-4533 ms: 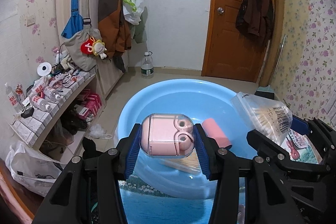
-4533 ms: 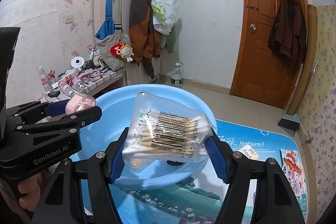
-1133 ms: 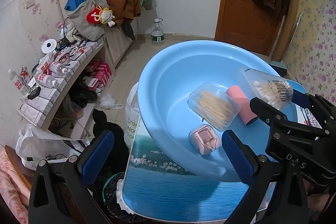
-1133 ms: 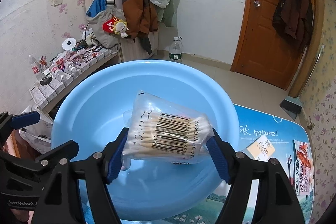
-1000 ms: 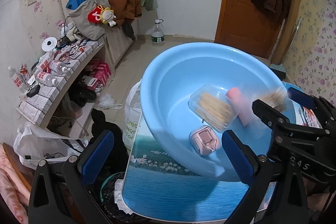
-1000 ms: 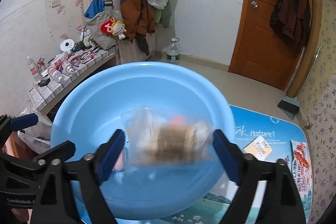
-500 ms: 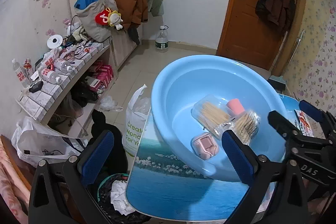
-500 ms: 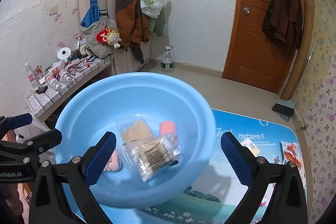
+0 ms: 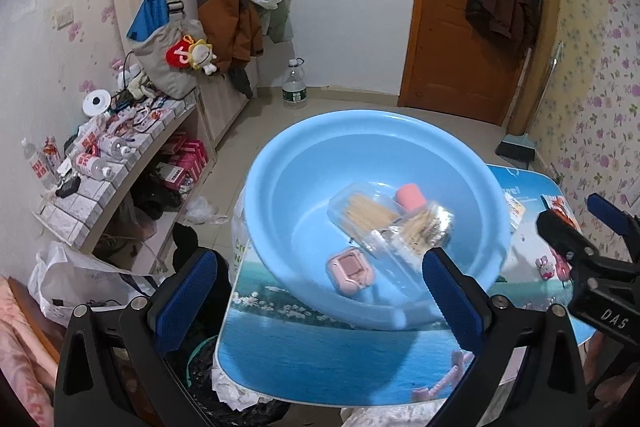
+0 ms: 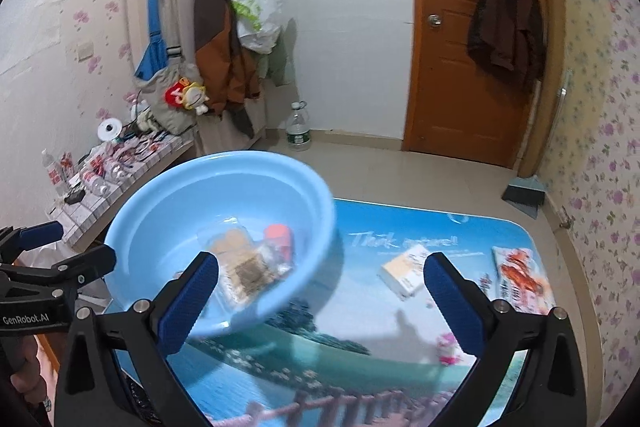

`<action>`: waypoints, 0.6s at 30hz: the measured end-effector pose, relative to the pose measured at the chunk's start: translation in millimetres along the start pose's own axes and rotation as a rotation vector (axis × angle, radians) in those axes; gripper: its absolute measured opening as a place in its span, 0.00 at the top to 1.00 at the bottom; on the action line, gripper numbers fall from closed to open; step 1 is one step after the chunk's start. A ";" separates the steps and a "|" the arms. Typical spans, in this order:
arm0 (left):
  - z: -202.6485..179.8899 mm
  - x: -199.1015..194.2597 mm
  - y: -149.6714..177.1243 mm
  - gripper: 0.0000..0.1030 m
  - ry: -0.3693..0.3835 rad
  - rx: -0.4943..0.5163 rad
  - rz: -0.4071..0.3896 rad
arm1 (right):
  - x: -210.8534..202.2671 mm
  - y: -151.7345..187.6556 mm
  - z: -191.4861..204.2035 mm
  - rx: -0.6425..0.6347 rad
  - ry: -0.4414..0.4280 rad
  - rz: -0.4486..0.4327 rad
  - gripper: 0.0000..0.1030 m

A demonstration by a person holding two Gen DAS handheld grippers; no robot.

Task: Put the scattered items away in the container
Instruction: 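Withdraw both grippers from the basin toward the tissue pack and figure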

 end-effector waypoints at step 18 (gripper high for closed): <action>-106.6 -27.6 -16.5 0.00 0.082 0.146 -0.041 | -59.7 27.2 -152.4 0.158 0.153 -0.042 0.00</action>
Point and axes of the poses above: each gripper's, at about its wrist camera, not at the fingertips, and x roughly the way its jaws point, z to its left, y to its underside, the point moved 10 cm from there along x, roughly the way its jaws point, and after that the axes turned 12 degrees about x, right-handed, at the moved point
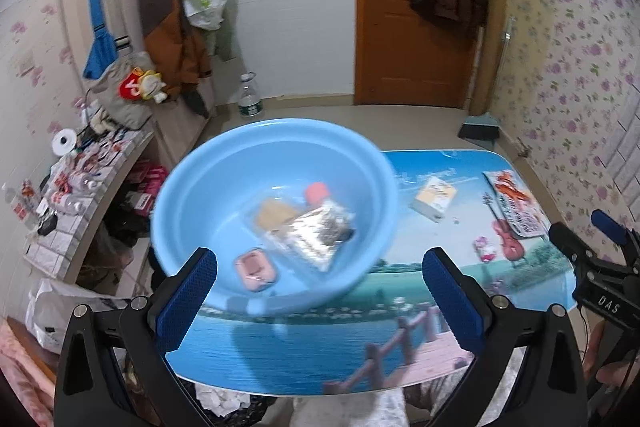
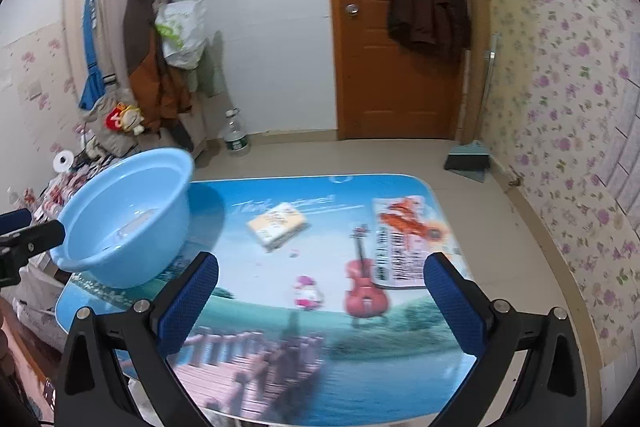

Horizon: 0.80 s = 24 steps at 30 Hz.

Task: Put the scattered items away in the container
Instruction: 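Withdraw both grippers from the basin toward the tissue pack and figure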

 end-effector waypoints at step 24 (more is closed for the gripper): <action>-116.3 57.3 -38.3 0.00 0.106 0.177 0.016 | 21.1 13.5 -70.0 -0.005 -0.003 0.011 0.00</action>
Point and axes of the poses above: each gripper's, at about its wrist camera, not at the fingertips, and x roughly the way its jaws point, z to its left, y to its underside, the point moved 10 cm from there along x, roughly the way its jaws point, and after that the axes turned 12 degrees about x, right-handed, at the moved point
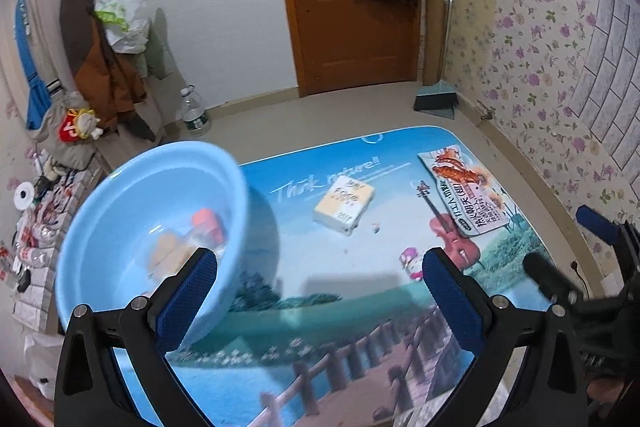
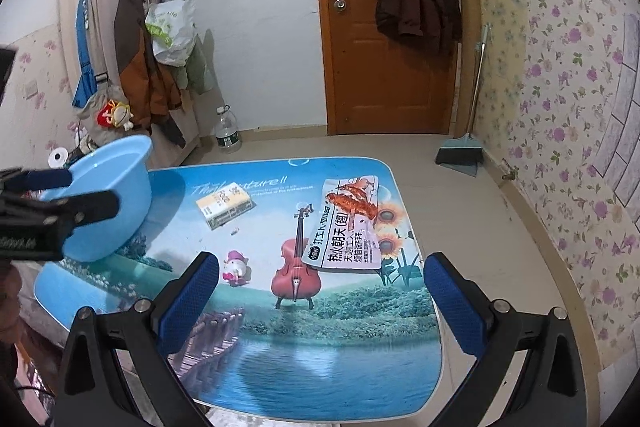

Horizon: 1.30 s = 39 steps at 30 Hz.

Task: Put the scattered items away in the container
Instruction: 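Withdraw both grippers from the basin toward the tissue pack and figure, then grasp the Hello Kitty figure with the right gripper while the left gripper approaches the tissue pack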

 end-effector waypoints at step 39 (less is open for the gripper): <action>-3.6 74.2 -18.8 0.00 0.083 0.008 0.039 | 128.2 49.3 75.4 -0.100 -0.188 0.287 0.73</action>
Point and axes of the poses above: each gripper's, at about its wrist camera, not at the fingertips, and x roughly the way its jaws point, z to its left, y to its underside, the point moved 10 cm from there along x, roughly the way its jaws point, and after that the axes turned 12 degrees about x, right-handed, at the moved point
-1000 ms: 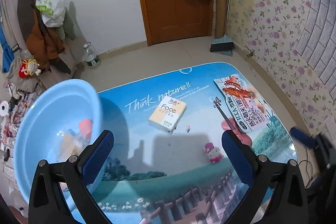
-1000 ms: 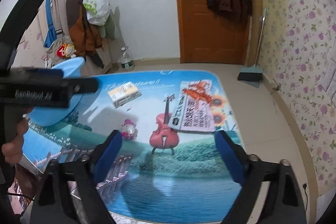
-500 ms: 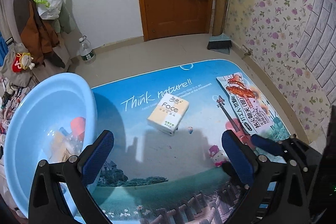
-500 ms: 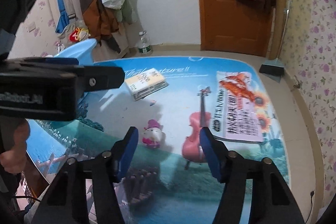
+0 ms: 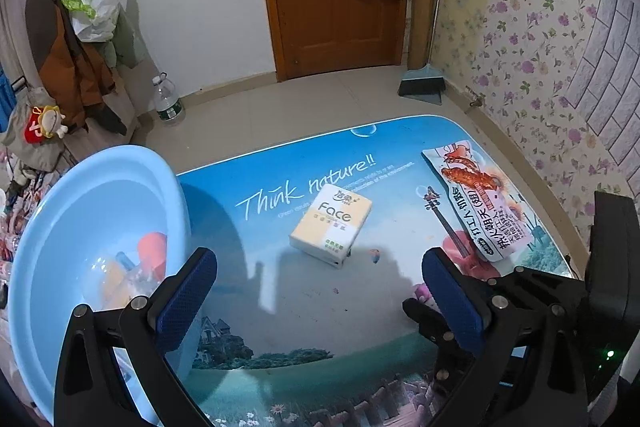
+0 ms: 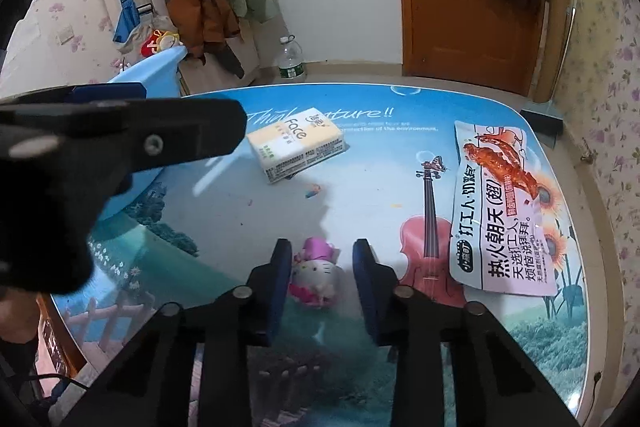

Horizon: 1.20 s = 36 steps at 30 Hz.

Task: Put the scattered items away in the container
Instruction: 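Grasp the Hello Kitty figure with the right gripper while the left gripper approaches the tissue pack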

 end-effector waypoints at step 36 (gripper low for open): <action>-39.2 79.9 -9.4 0.00 0.040 0.046 0.093 | -39.7 18.2 -54.6 0.103 0.016 -0.050 0.77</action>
Point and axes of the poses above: each gripper's, at about its wrist camera, not at the fingertips, and x roughly the way its jaws point, z to its left, y to its underside, the point moved 10 cm from there along x, roughly the way its jaws point, and after that the axes turned 12 degrees about x, right-handed, at the moved point
